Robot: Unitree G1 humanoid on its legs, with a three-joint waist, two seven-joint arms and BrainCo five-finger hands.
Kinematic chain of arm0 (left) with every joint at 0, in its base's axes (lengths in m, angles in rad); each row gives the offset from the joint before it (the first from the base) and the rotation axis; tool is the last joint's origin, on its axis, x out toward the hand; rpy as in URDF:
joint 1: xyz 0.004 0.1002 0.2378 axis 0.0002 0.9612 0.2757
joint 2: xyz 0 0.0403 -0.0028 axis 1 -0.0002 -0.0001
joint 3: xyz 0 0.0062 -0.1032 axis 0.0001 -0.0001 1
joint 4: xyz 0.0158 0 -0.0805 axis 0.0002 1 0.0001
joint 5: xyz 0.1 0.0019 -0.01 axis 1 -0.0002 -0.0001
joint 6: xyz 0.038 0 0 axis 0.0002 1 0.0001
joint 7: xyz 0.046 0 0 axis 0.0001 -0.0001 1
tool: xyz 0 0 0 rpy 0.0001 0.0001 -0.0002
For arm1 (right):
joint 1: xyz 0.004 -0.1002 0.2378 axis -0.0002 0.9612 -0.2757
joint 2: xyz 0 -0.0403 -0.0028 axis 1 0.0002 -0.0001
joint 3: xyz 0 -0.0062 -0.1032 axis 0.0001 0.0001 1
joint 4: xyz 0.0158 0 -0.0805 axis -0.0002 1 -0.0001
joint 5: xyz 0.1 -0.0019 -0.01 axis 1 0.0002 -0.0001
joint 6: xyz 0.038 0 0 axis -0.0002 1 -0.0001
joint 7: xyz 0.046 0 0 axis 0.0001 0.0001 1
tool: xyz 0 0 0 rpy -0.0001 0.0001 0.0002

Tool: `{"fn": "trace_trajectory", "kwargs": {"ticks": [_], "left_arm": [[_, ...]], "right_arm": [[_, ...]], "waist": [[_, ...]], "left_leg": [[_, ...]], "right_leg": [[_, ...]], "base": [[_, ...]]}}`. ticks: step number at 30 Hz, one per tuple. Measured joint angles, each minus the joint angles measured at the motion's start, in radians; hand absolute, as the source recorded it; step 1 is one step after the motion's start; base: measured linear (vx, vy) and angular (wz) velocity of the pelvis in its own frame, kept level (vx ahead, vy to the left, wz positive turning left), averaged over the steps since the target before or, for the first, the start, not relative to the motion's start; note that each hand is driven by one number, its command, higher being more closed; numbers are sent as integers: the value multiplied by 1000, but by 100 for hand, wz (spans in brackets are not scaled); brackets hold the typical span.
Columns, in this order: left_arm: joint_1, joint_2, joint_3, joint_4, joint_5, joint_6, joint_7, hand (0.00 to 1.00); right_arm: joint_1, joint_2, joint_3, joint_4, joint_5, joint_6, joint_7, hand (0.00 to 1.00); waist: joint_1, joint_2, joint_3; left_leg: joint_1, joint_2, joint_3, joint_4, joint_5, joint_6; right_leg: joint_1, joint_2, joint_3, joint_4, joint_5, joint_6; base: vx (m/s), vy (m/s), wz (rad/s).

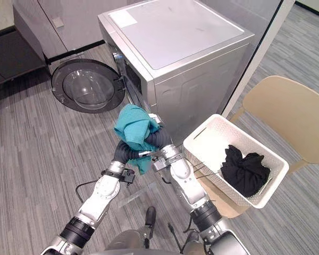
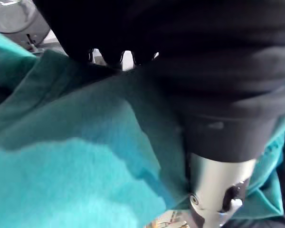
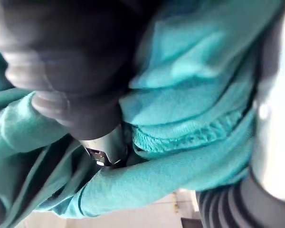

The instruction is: Pick up the laundry basket with both hands and put the clothes into the washing machine.

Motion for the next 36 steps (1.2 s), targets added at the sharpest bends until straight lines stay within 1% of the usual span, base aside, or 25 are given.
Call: {"fn": "trace_trajectory", "kwargs": {"ticks": [3, 4, 8, 12, 13, 15, 16, 17, 19, 20, 21, 22, 24, 25, 26, 28, 29, 30, 31, 32, 33, 34, 35, 36], "left_arm": [[-8, 17, -16, 8, 33, 4, 15, 100], [-11, 25, -26, 13, 51, 9, 23, 100], [-11, 40, -31, 14, 81, 20, 53, 100], [-11, 40, -29, 26, 83, 27, 63, 100], [-8, 40, -28, 30, 82, 27, 62, 100], [16, 36, -25, 32, 77, 26, 60, 100], [28, 32, -20, 31, 76, 23, 60, 100], [55, 24, -5, 32, 75, 23, 59, 100], [95, 6, 42, 45, 67, 23, 58, 100], [106, 0, 58, 55, 67, 23, 58, 100], [126, -3, 81, 76, 66, 22, 57, 100], [135, -3, 90, 86, 66, 22, 56, 100], [187, -7, 142, 138, 64, 21, 53, 100], [202, -8, 156, 150, 59, 21, 52, 100], [233, -12, 187, 181, 37, 21, 48, 100], [273, -12, 222, 214, 9, 23, 34, 100], [302, -14, 246, 230, -26, 24, 32, 100], [312, -14, 254, 240, -39, 24, 31, 100], [319, -14, 270, 269, -58, 25, 22, 100], [317, -14, 294, 321, -76, 26, 10, 100], [313, -14, 304, 343, -84, 27, 9, 100], [306, -17, 333, 391, -92, 32, 1, 100], [301, -28, 374, 439, -93, 40, -8, 100], [298, -34, 383, 455, -93, 42, -8, 100]], "right_arm": [[0, -6, 9, 16, 42, -3, 0, 100], [1, -16, 20, 26, 71, -4, 3, 0], [15, -65, 75, 27, 153, -25, 20, 0], [29, -70, 83, 27, 154, -33, 20, 0], [33, -70, 82, 26, 125, -34, 18, 0], [52, -71, 70, 13, 10, -33, 11, 0], [62, -72, 65, 7, -24, -31, 8, 0], [91, -74, 56, -6, -84, -28, 2, 0], [175, -78, 25, -50, -258, -28, -28, 0], [201, -79, 21, -63, -304, -28, -31, 0], [261, -79, 4, -81, -373, -28, -34, 0], [281, -79, -7, -81, -391, -28, -38, 0], [347, -80, -69, -81, -450, -27, -58, 0], [359, -80, -84, -81, -460, -28, -60, 0], [384, -89, -115, -77, -480, -28, -65, 0], [421, -89, -150, -38, -496, -29, -70, 0], [444, -88, -177, 26, -505, -25, -70, 0], [452, -88, -192, 57, -509, -22, -70, 0], [463, -85, -212, 119, -521, -17, -70, 0], [472, -78, -239, 197, -534, -2, -71, 0], [473, -77, -247, 225, -540, 6, -71, 0], [473, -75, -266, 283, -554, 19, -72, 0], [470, -66, -283, 334, -564, 30, -75, 0], [463, -61, -285, 356, -567, 30, -77, 0]], "waist": [[-5, 0, -17], [-5, -1, -28], [-5, 0, -37], [-5, -1, -43], [-5, -1, -43], [-6, -2, -44], [-4, -3, -45], [-4, -4, -46], [-5, -11, -49], [-6, -13, -51], [-6, -17, -53], [-6, -19, -54], [-6, -23, -57], [-5, -24, -58], [-6, -24, -58], [-8, -25, -57], [-7, -25, -57], [-6, -25, -57], [-6, -23, -55], [-6, -23, -55], [-6, -23, -54], [-7, -23, -51], [-7, -36, -42], [-5, -44, -36]], "left_leg": [[10, 8, 0, 0, 1, -1], [10, 14, -1, 0, 2, -3], [10, 37, -2, 0, 10, -16], [10, 53, -4, -1, 12, -22], [10, 57, -3, -1, 10, -25], [10, 62, 0, -1, 9, -26], [9, 62, 1, -1, 9, -26], [9, 64, 2, -1, 9, -26], [10, 65, 5, -1, 9, -27], [10, 65, 6, -1, 9, -27], [10, 66, 7, -1, 8, -28], [10, 66, 8, -1, 8, -28], [11, 71, 22, -1, 5, -32], [10, 73, 28, -2, 4, -33], [10, 75, 33, -2, 4, -34], [11, 76, 32, -2, 4, -34], [8, 76, 25, -1, 6, -37], [6, 75, 18, -1, 7, -38], [-12, 71, -5, -1, 10, -44], [-33, 61, -34, -1, 16, -54], [-44, 59, -46, -3, 14, -54], [-64, 58, -29, -7, -9, -76], [-79, 60, 49, -1, -66, -51], [-84, 63, 117, 8, -76, -22]], "right_leg": [[12, 7, 1, -9, 2, -4], [13, 14, 2, -13, 4, -6], [14, 37, 3, -18, 11, -18], [14, 52, 4, -18, 14, -26], [13, 55, 6, -17, 14, -27], [8, 60, 14, -14, 14, -30], [6, 61, 18, -14, 14, -30], [5, 63, 22, -14, 15, -30], [4, 64, 26, -14, 14, -30], [4, 65, 28, -14, 14, -31], [3, 66, 30, -14, 14, -32], [3, 66, 31, -13, 13, -32], [-6, 69, 45, -8, 12, -33], [-11, 69, 51, -5, 12, -34], [-16, 70, 57, -1, 10, -36], [-16, 71, 55, 1, 8, -39], [-17, 71, 47, 8, 4, -42], [-17, 71, 40, 10, 1, -44], [-18, 67, 16, 22, -9, -44], [-27, 57, -31, 43, -34, -38], [-30, 53, -51, 51, -43, -34], [-31, 46, -95, 56, -50, -33], [-23, 26, -149, 32, -41, -43], [-21, 11, -170, 31, -38, -45]], "base": [[3, -42, -4], [-18, -69, -3], [-32, -59, -4], [-45, -37, -2], [-54, -28, -5], [-43, -23, -9], [-14, -16, -10], [-7, -19, -8], [9, -17, -4], [20, -16, -4], [17, -14, -4], [20, -20, -7], [14, -25, -16], [6, -27, -23], [7, -23, -14], [17, -27, 0], [19, -25, 12], [-1, -33, 35], [-38, -32, 72], [-46, -32, 84], [-47, -30, 107], [0, -31, 119], [18, -19, 117], [57, 26, 117]]}}
